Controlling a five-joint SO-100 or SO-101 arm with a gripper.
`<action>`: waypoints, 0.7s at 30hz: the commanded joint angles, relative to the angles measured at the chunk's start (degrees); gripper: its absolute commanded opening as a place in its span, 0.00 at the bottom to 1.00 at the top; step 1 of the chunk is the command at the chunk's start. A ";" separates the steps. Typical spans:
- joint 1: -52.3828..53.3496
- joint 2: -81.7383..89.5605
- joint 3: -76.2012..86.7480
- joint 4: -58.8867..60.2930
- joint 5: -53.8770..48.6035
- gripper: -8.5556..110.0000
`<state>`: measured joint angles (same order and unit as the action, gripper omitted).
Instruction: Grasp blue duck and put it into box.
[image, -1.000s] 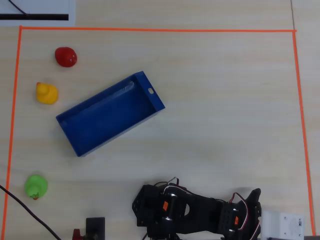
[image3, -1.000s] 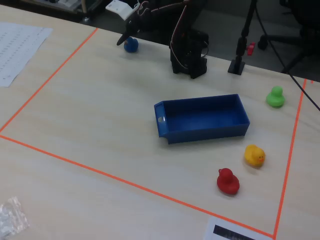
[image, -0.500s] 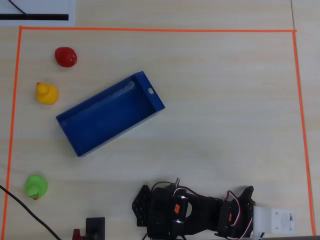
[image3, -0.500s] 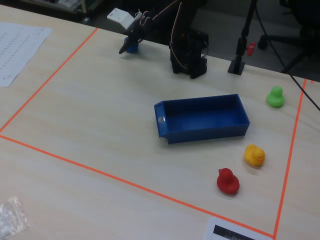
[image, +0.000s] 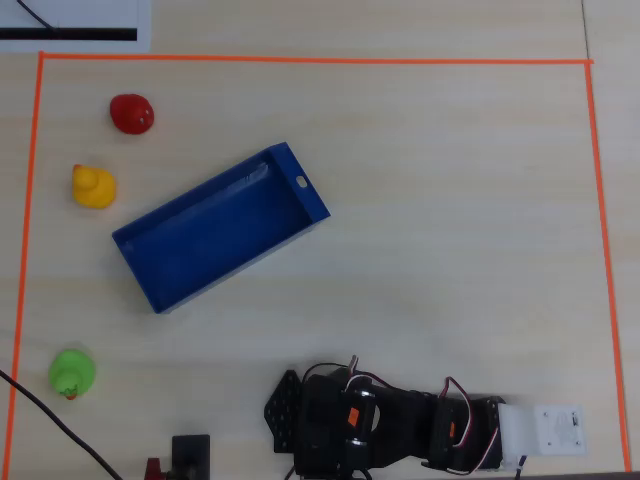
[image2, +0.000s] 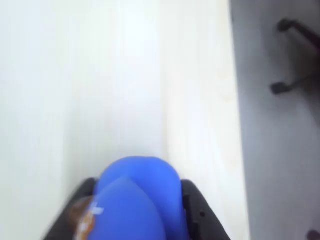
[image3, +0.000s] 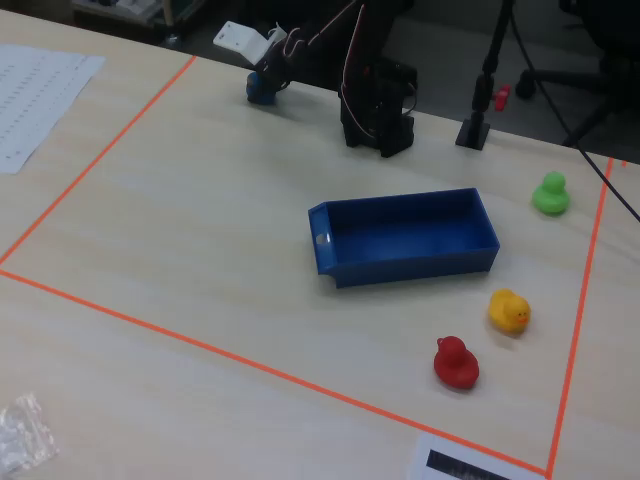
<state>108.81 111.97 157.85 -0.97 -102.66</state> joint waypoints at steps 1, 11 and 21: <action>-0.18 0.88 -3.87 8.70 -0.35 0.07; -14.77 8.70 -28.12 47.64 19.78 0.07; -64.25 16.00 -51.59 81.12 48.87 0.07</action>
<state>67.32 124.72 112.41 70.75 -63.28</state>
